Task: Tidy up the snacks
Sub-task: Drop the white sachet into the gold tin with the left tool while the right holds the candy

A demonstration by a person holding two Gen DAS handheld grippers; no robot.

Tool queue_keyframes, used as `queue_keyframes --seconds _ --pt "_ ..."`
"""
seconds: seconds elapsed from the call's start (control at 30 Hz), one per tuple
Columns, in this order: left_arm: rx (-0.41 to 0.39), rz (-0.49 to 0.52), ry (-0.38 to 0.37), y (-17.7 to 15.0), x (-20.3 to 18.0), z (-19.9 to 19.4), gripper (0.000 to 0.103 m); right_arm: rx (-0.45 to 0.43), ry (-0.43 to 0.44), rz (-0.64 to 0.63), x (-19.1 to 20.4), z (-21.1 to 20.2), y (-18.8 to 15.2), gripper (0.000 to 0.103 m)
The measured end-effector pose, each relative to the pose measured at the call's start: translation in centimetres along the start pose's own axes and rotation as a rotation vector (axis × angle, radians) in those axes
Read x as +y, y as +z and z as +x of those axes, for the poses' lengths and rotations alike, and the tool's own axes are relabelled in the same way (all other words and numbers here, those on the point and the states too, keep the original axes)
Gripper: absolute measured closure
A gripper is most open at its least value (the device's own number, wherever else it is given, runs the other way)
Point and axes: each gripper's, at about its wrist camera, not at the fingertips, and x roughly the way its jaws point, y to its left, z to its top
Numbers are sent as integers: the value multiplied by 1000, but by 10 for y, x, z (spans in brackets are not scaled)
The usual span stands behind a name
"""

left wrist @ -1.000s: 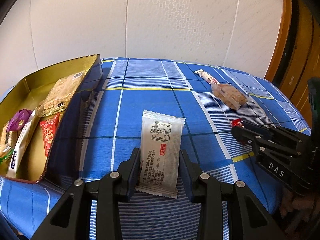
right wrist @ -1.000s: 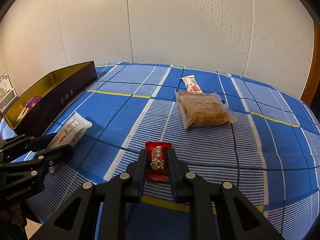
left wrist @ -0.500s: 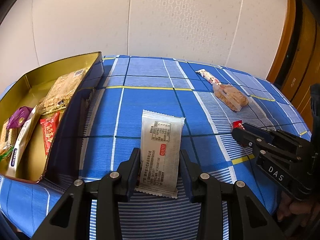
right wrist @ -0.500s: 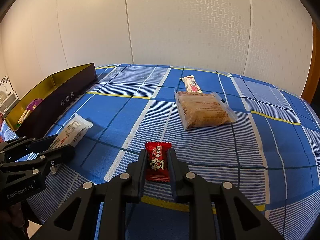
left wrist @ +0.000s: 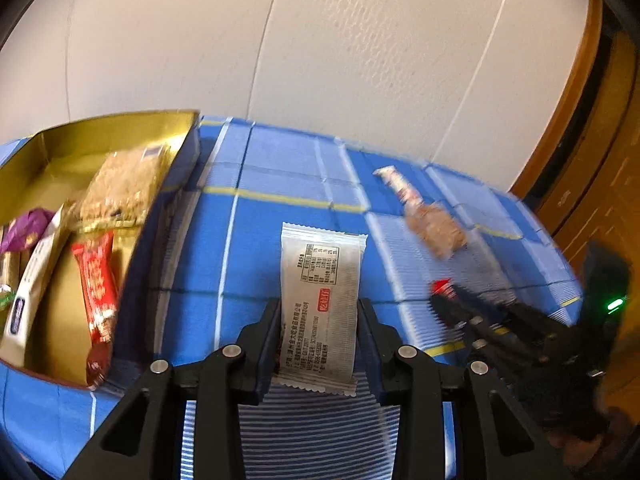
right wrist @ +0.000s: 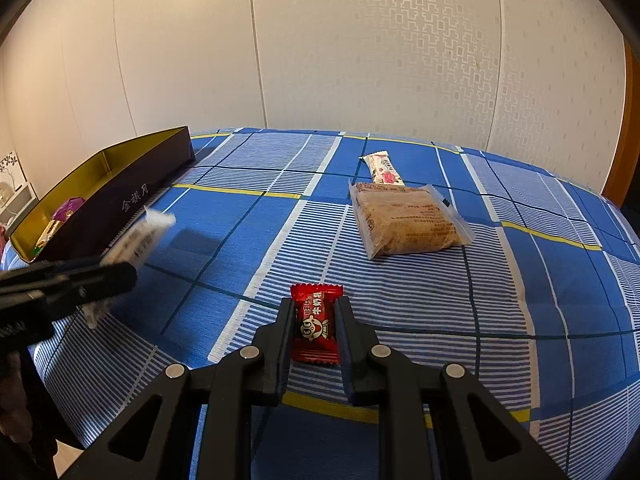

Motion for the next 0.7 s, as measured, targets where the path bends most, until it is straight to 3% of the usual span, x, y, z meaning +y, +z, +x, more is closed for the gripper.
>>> queue_keyframes --seconds 0.17,0.33,0.4,0.57,0.7 --pt "-81 -63 -29 31 17 -30 66 0 0 0 0 0 0 83" --pt "-113 -175 20 62 65 -50 66 0 -5 -4 1 0 0 83" --pt "-123 -209 72 70 88 -55 66 0 -4 -3 1 0 0 83" --pt "-51 -277 207 82 141 -42 66 0 -8 -8 1 0 0 83" --pt "-11 -304 272 83 167 -29 66 0 -9 -9 1 0 0 83"
